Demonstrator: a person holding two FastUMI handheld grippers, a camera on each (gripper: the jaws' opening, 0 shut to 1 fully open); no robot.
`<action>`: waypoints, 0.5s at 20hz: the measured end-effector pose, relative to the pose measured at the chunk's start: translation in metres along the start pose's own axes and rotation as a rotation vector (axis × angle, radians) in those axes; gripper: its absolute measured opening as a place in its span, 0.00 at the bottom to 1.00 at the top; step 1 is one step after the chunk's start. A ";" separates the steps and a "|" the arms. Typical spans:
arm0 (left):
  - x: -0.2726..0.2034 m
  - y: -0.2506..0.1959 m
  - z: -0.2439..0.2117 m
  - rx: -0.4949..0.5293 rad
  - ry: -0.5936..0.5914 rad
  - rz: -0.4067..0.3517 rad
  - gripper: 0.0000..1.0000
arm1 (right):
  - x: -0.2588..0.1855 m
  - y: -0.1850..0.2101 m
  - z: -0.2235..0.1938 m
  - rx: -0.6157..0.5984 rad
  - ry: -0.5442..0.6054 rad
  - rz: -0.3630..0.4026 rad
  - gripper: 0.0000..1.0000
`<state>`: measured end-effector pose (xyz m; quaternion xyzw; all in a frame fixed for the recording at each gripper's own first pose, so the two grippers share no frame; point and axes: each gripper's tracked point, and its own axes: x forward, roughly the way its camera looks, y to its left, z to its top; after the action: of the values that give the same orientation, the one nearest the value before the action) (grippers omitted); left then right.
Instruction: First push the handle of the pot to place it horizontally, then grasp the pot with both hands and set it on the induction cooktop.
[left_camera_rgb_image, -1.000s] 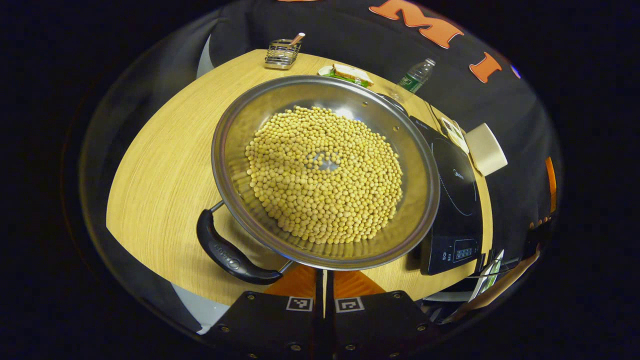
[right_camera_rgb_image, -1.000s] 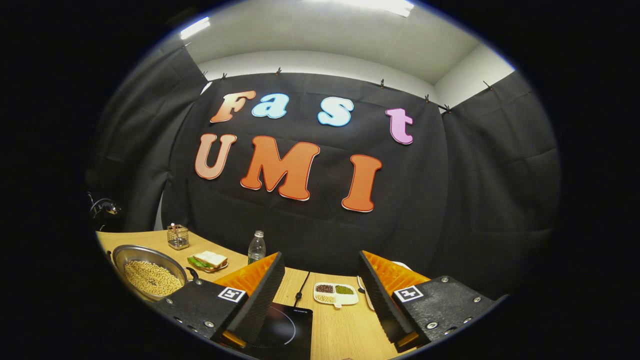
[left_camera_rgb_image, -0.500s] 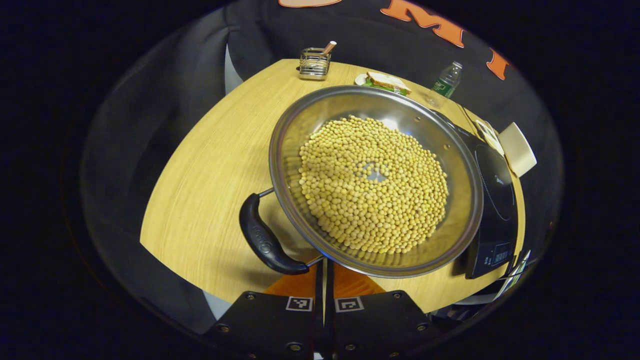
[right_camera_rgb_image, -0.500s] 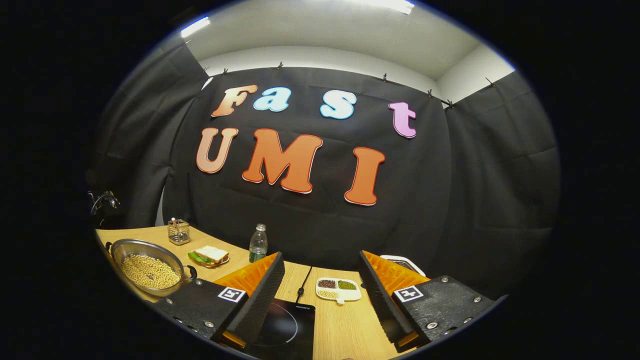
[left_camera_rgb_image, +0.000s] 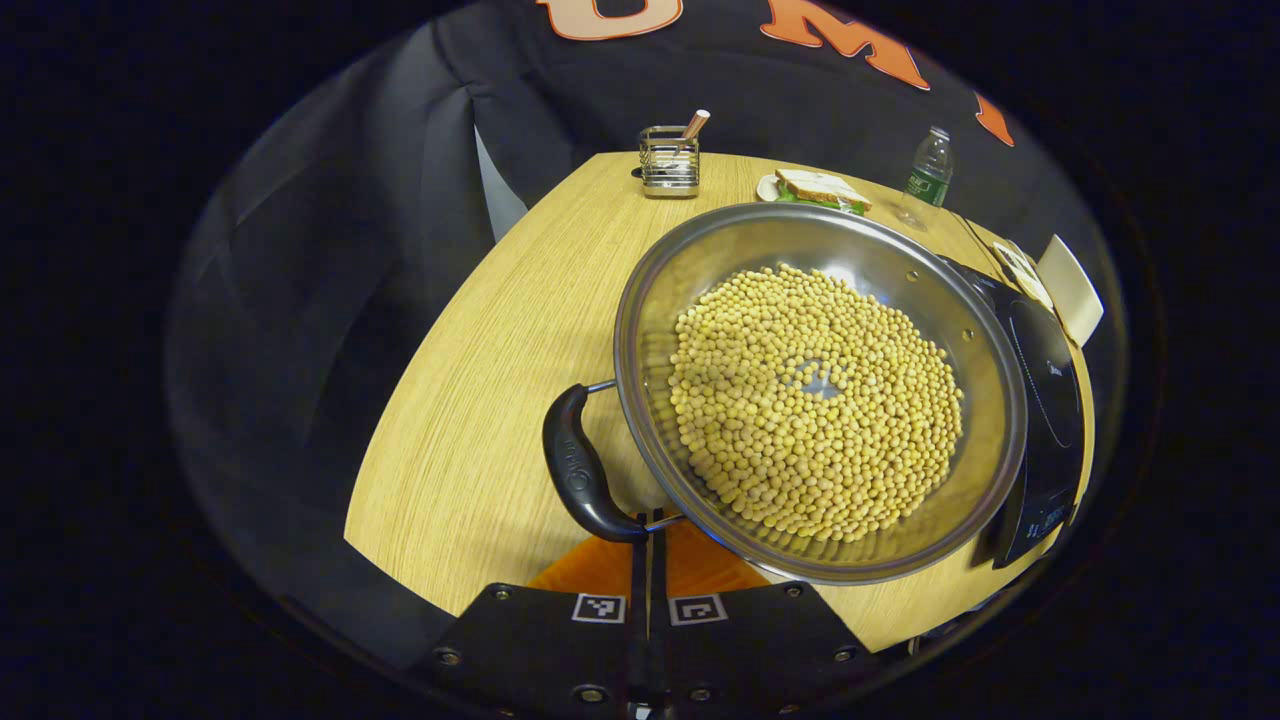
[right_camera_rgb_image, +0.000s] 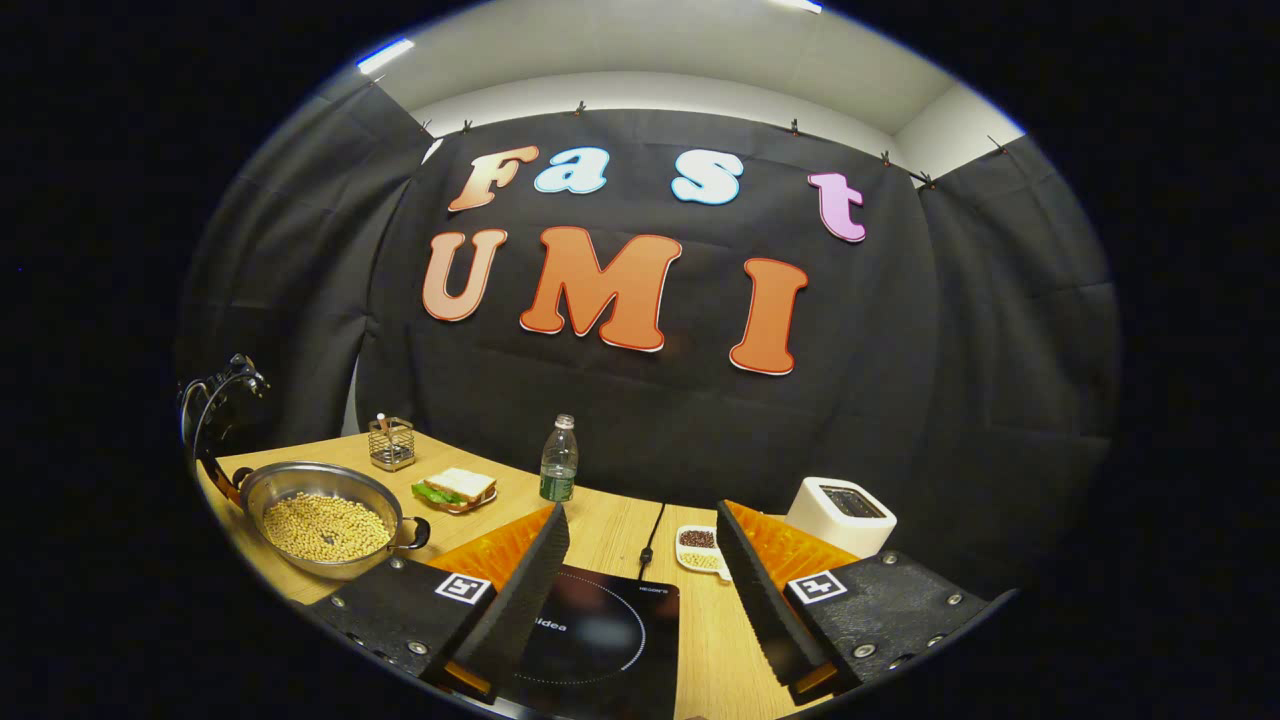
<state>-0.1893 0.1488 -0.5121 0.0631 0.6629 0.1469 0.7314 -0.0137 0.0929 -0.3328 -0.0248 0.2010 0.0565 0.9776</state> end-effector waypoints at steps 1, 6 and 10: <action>0.001 0.002 0.003 -0.001 -0.011 0.007 0.01 | 0.001 0.006 -0.004 0.007 0.010 0.011 0.93; 0.012 0.020 0.023 -0.013 -0.092 0.043 0.01 | 0.002 0.037 -0.016 0.032 0.055 0.071 0.93; 0.027 0.031 0.042 -0.001 -0.169 0.067 0.01 | 0.005 0.069 -0.022 0.053 0.088 0.131 0.93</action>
<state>-0.1497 0.1905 -0.5246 0.0971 0.5962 0.1658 0.7795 -0.0259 0.1607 -0.3563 0.0120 0.2463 0.1139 0.9624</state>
